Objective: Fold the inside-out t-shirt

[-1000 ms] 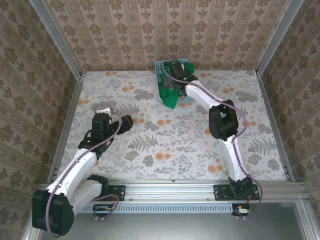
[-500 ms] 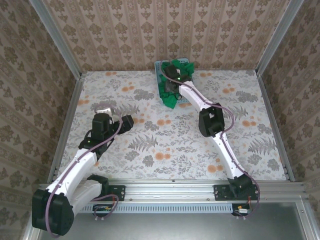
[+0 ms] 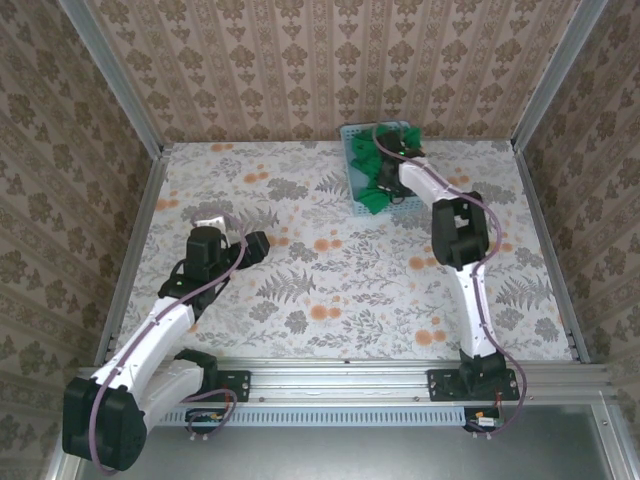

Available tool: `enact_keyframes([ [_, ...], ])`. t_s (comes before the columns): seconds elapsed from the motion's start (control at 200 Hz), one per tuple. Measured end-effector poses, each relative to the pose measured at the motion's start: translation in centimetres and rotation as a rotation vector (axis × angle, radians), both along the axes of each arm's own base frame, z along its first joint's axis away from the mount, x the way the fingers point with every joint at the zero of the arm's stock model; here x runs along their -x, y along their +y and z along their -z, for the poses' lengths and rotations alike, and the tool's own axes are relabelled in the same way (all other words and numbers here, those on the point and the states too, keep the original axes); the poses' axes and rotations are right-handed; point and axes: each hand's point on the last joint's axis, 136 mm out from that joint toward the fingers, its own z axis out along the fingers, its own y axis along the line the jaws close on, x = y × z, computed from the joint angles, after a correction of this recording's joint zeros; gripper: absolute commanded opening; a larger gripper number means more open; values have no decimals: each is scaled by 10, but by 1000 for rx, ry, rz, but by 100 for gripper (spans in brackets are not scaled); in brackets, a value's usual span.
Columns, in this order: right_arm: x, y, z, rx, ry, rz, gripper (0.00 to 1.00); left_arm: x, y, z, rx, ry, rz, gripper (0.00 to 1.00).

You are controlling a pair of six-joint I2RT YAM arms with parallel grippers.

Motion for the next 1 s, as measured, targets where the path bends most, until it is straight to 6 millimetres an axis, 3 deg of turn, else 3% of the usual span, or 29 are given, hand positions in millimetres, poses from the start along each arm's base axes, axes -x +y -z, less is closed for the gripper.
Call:
enact_keyframes([
  [0.27,43,-113,2,-37,6,222,6,3,-8,-2,-7,-2,21,100],
  [0.545,69,-194,-3,-68,1,364,3,6,-12,-9,-23,-12,28,100],
  [0.685,74,-216,-7,-67,0,374,0,8,-11,-17,-26,-25,22,100],
  [0.82,73,-217,-24,-49,-8,334,0,10,-10,-21,-32,-27,17,100],
  [0.925,71,-210,-64,-25,-70,281,0,12,-8,-27,-34,-33,13,100],
  [1.0,69,-199,-111,12,-154,223,0,13,-7,-32,-35,-35,12,100],
])
